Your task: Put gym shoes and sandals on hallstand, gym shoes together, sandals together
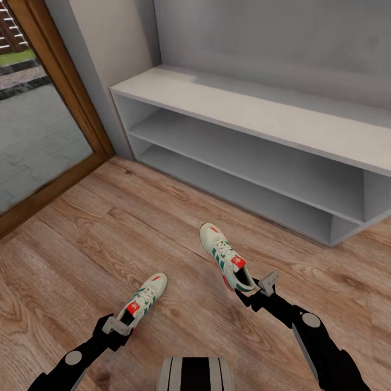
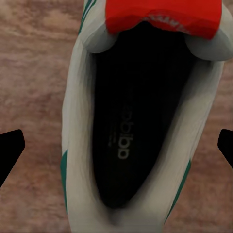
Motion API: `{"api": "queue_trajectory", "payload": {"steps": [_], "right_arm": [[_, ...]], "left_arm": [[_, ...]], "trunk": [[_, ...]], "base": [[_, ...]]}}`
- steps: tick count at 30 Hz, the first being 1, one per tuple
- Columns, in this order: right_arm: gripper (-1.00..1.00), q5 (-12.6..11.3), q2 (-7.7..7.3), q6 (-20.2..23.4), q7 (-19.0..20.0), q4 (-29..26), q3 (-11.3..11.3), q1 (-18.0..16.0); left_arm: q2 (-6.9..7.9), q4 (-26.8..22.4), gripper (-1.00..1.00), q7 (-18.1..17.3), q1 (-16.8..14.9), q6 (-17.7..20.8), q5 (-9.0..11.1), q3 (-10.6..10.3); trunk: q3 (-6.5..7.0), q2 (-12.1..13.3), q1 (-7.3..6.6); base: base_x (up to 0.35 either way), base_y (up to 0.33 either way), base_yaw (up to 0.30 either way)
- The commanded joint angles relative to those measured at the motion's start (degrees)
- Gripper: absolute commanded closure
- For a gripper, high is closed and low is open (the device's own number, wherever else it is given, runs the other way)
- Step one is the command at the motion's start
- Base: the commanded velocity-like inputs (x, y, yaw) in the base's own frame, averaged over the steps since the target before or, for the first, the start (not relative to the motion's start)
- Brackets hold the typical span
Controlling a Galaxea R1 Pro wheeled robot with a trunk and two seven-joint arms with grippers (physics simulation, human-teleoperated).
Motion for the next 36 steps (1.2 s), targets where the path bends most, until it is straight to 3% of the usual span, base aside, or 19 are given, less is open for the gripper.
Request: {"api": "queue_trajectory", "payload": {"steps": [1,32,33,36], "right_arm": [[1.0,0.59,0.03,-0.25,0.18,-0.02,-0.15,-0.02],[1.0,0.59,0.03,-0.25,0.16,-0.01,-0.15,-0.02],[1.0,0.59,0.03,-0.25,0.16,-0.01,-0.15,-0.02],[1.0,0.59,0.03,-0.25,0.2,-0.01,-0.15,-0.02]], "left_arm": [[0.04,0.05,-1.0,0.1,-0.02,-0.26,-0.29,-0.18],[0.04,1.16,-1.0,0.25,-0.02,-0.24,-0.32,-0.01],[0.01,1.16,1.0,0.26,-0.02,-0.21,-0.31,0.05],[-0.04,1.16,1.0,0.35,-0.02,-0.18,-0.3,0.15]], "trunk": [[-0.03,-0.01,-0.01],[-0.92,-0.07,0.1],[-0.92,-0.07,0.1],[-0.92,-0.07,0.1]], "base": [[0.018,0.0,-0.001],[0.002,0.0,0.0],[0.0,0.0,0.0],[0.0,0.0,0.0]]}}
